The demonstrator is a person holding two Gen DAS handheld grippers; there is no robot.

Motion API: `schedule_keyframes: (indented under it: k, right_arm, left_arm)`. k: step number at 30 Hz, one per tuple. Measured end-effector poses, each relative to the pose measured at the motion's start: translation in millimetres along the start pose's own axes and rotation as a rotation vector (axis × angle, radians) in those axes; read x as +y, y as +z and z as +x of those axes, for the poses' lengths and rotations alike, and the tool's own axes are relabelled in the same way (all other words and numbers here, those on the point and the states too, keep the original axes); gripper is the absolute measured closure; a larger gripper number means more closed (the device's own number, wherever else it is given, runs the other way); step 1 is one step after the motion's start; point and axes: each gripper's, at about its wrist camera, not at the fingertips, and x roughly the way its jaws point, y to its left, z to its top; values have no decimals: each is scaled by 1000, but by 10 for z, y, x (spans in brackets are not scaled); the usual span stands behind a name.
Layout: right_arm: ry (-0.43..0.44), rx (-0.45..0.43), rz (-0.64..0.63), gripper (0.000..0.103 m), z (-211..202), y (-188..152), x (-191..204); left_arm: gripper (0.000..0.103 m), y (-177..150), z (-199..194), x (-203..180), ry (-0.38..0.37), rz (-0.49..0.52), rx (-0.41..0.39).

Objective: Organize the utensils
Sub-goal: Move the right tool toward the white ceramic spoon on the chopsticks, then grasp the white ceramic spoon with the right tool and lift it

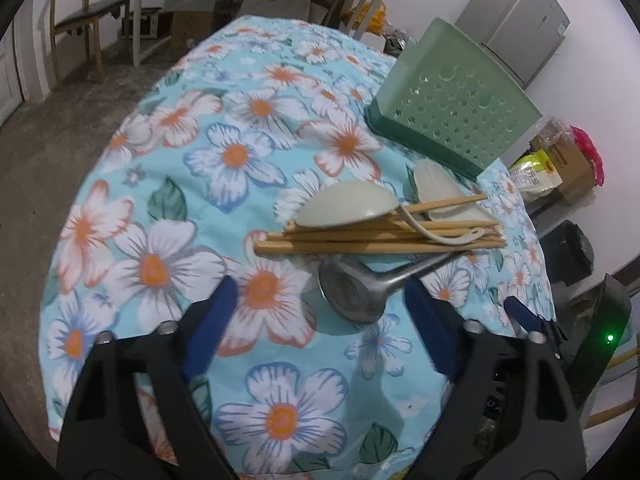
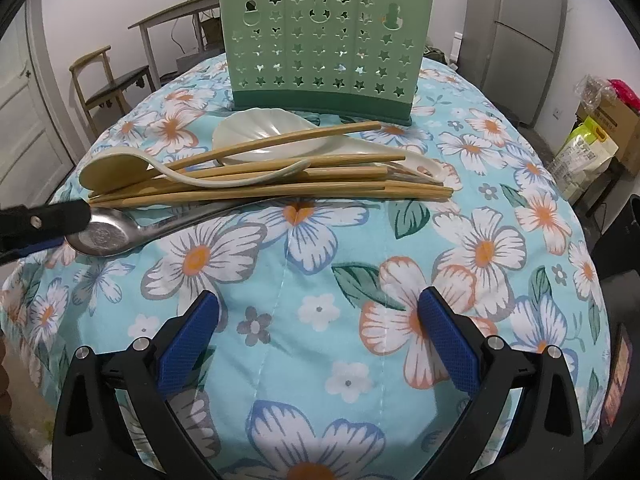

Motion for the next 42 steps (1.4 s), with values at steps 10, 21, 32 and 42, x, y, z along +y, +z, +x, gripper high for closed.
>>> schedule_keyframes:
  k: [10,21,32,42]
  right_arm:
    - [9,-7,7,6,-4,-14,-15]
    - [14,-20,19,6,-28,-41,-27]
    - [60,-183,-122,13,-599,151,86]
    - [146,-221,-616,56,-375,543,964]
  left_arm:
    - [62,-49,-9,124,-121,-89,30]
    - [93,-47,144,181,-160,-157,13]
    - [95,-167,-47,238,-134,-119,-1]
    - [95,-222,-72,301,-162,-115,-10]
